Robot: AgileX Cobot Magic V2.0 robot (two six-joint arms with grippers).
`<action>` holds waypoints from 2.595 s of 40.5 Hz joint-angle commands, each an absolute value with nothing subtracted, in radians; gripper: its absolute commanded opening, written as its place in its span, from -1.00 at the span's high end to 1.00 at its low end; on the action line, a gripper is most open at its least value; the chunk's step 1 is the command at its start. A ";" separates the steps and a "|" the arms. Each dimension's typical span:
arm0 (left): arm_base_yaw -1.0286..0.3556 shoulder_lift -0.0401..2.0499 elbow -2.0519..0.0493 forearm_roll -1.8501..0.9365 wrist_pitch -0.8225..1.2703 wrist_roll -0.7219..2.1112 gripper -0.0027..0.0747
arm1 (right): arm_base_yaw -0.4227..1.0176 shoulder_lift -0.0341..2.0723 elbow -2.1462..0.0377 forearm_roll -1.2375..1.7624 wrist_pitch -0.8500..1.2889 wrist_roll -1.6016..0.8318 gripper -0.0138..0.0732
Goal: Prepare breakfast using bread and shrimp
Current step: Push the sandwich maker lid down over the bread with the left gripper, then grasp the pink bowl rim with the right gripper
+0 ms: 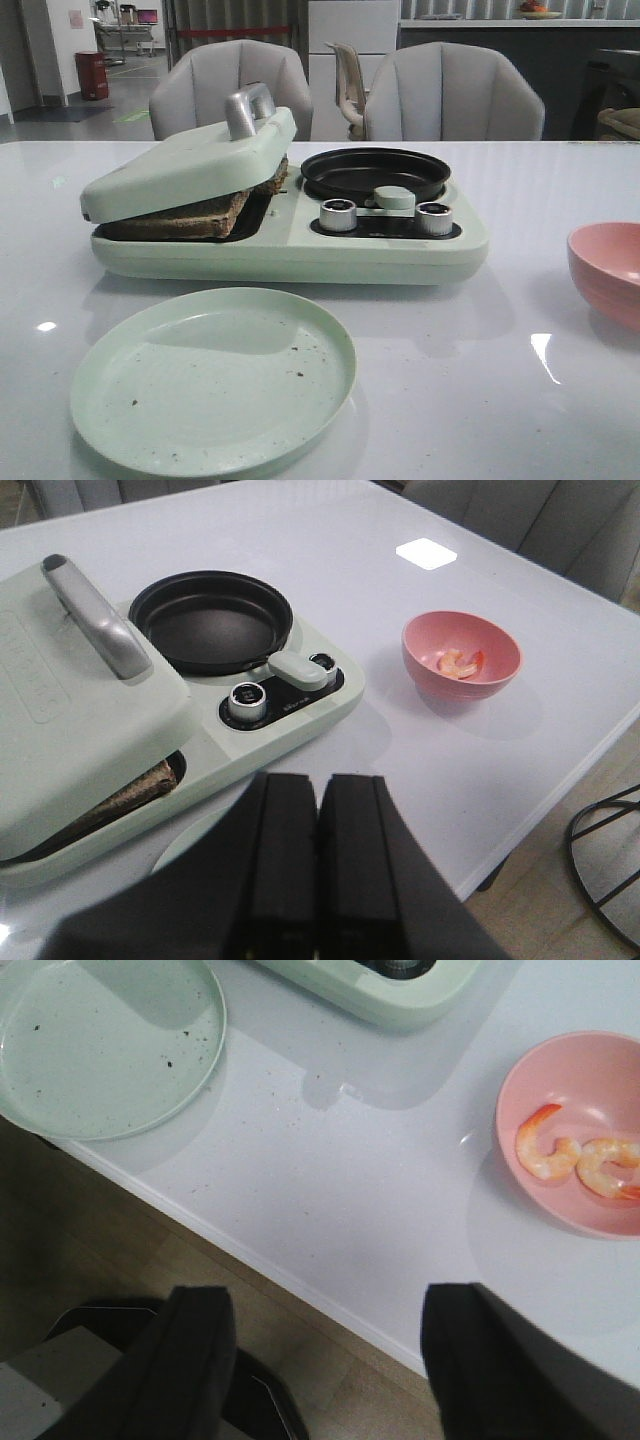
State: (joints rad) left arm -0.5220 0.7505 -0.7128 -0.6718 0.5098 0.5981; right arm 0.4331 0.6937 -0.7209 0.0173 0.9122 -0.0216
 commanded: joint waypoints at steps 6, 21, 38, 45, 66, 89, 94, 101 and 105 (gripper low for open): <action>-0.530 0.724 -0.738 -0.698 0.482 0.600 0.67 | 0.428 0.690 -0.751 0.015 0.823 -0.025 -0.50; -0.530 0.724 -0.738 -0.698 0.484 0.600 0.67 | 0.370 0.819 -0.805 -0.051 0.902 0.009 -0.50; -0.530 0.724 -0.738 -0.698 0.484 0.600 0.67 | 0.079 1.036 -0.906 -0.142 0.928 0.009 -0.50; -0.530 0.724 -0.738 -0.698 0.484 0.600 0.67 | 0.072 1.060 -0.906 -0.125 0.882 0.013 -0.50; -0.530 0.724 -0.738 -0.698 0.488 0.600 0.67 | -0.141 1.489 -1.143 -0.080 0.836 -0.036 -0.50; -0.530 0.724 -0.738 -0.698 0.488 0.600 0.67 | -0.141 1.766 -1.275 -0.120 0.831 -0.036 -0.50; -0.530 0.724 -0.738 -0.698 0.488 0.600 0.67 | -0.141 1.791 -1.275 -0.120 0.830 -0.036 -0.40; -0.530 0.724 -0.738 -0.698 0.488 0.600 0.67 | -0.141 1.796 -1.275 -0.120 0.824 -0.036 0.08; -0.530 0.724 -0.738 -0.698 0.488 0.600 0.67 | -0.141 1.800 -1.275 -0.120 0.826 -0.036 0.19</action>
State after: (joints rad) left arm -0.5220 0.7278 -0.7068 -0.6721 0.5414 0.5981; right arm -0.1349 1.8424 -1.2457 -0.1092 0.8442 -0.0283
